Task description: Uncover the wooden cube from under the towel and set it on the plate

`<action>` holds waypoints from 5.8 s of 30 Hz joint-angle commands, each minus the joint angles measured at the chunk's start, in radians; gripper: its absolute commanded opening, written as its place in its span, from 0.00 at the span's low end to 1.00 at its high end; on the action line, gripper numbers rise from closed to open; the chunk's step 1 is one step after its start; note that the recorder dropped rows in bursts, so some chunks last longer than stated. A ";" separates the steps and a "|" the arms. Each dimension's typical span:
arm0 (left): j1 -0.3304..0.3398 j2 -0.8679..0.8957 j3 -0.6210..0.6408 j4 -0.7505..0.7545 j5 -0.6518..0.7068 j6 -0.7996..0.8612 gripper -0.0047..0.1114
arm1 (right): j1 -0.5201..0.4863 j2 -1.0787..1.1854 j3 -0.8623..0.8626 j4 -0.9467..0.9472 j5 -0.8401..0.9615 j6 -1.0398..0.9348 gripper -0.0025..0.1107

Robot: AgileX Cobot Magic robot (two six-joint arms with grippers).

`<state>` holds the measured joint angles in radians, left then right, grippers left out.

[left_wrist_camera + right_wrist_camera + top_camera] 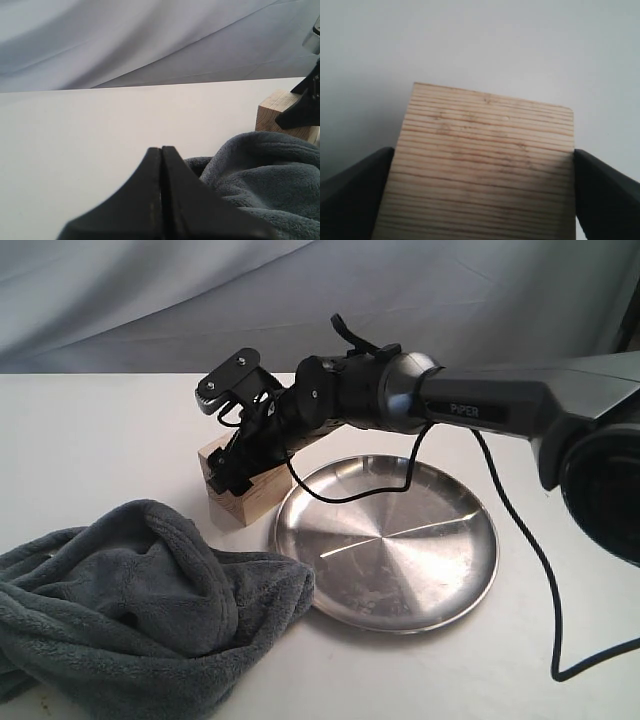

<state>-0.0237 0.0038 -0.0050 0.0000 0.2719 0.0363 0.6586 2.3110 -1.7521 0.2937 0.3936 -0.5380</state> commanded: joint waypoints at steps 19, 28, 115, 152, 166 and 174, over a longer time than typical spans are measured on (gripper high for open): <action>-0.005 -0.004 0.005 0.000 -0.005 -0.004 0.04 | -0.020 -0.196 -0.001 -0.089 0.108 -0.007 0.02; -0.005 -0.004 0.005 0.000 -0.005 -0.004 0.04 | -0.021 -0.316 -0.001 -0.129 0.316 -0.007 0.02; -0.005 -0.004 0.005 0.000 -0.005 -0.001 0.04 | -0.416 -0.960 0.890 0.028 -0.431 0.044 0.40; -0.005 -0.004 0.005 0.000 -0.005 -0.003 0.04 | -0.399 -1.581 1.607 -0.151 -0.833 0.407 0.02; -0.005 -0.004 0.005 0.000 -0.005 -0.001 0.04 | -0.399 -1.581 1.607 -0.151 -0.833 0.407 0.02; -0.005 -0.004 0.005 0.000 -0.005 -0.003 0.04 | -0.496 -1.699 1.607 -0.151 -0.695 0.378 0.02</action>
<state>-0.0237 0.0038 -0.0050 0.0000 0.2719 0.0363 0.2134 0.6773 -0.1486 0.1384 -0.3763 -0.1528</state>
